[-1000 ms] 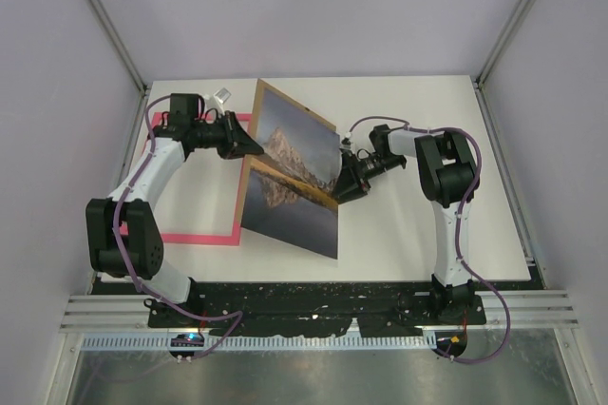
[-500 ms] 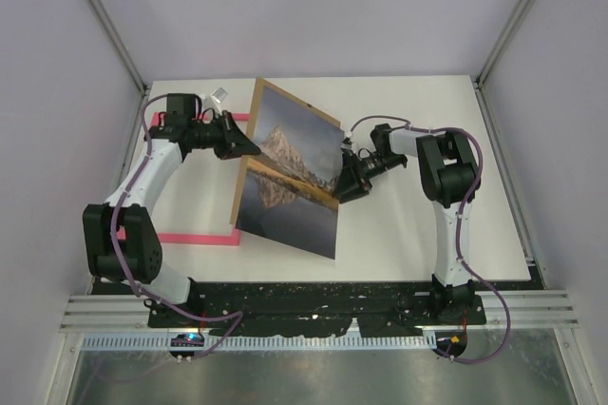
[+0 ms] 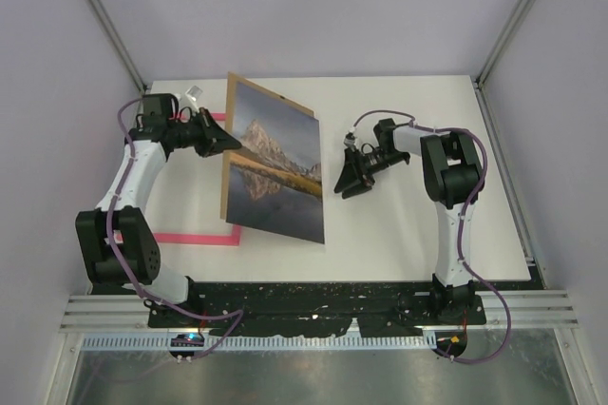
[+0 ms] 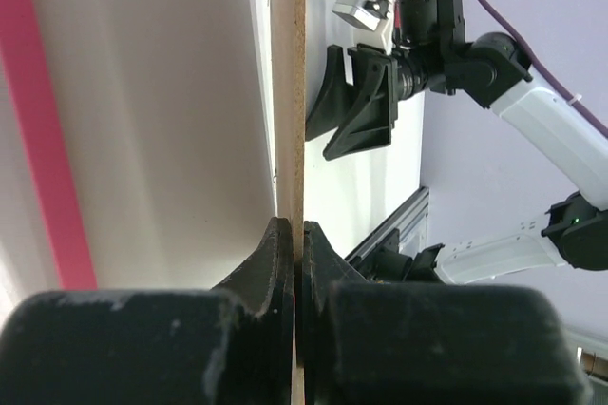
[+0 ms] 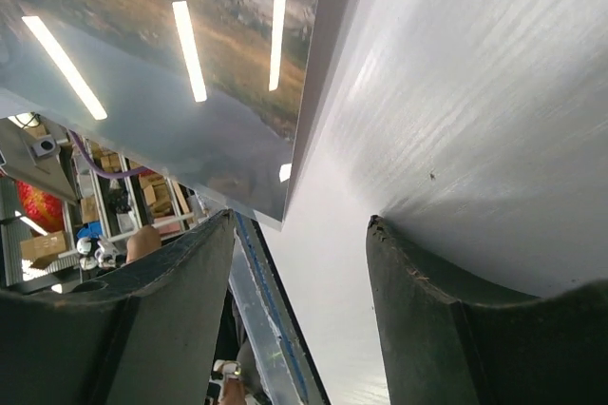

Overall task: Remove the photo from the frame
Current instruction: Remove the photo frame item from the photo frame.

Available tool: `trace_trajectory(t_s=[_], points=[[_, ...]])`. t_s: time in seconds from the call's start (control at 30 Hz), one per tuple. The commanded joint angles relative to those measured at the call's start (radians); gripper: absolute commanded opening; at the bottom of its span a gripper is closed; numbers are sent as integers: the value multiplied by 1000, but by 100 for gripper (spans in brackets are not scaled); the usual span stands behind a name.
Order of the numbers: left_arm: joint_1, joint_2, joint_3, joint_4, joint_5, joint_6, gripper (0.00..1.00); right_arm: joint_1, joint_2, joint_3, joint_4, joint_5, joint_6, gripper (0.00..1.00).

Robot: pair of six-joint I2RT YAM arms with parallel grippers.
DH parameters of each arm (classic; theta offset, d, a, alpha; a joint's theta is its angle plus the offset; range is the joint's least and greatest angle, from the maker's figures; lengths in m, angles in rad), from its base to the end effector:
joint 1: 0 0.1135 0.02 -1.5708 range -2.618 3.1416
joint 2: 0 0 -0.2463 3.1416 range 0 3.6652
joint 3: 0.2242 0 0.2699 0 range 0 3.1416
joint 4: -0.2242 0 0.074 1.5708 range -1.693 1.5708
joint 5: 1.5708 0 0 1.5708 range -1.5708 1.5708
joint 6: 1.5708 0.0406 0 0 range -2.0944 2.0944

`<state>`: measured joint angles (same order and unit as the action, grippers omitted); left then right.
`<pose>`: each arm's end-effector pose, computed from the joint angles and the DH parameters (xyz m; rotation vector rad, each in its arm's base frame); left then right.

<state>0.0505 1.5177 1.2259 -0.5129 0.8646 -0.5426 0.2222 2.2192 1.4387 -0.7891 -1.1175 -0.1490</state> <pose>0.3469 -0.0134 0.2689 -0.2645 2.3363 -1.2614 0.3802 0.1233 0.0755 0.4867 -2.5869 -1.6446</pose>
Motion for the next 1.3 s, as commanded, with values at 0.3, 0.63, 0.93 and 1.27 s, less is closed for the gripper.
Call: trace_trajectory(t_s=[0.3, 0.63, 0.93, 1.27], points=[[109, -16, 77, -24, 57, 0, 0, 77, -22, 137, 62, 93, -24, 64], [137, -17, 18, 2, -35, -20, 0, 227, -494, -202, 313, 383, -265, 81], [186, 110, 161, -157, -18, 99, 0, 368, -665, -345, 419, 509, -339, 87], [210, 153, 219, -242, -70, 156, 0, 367, -437, -209, 443, 674, -199, 88]])
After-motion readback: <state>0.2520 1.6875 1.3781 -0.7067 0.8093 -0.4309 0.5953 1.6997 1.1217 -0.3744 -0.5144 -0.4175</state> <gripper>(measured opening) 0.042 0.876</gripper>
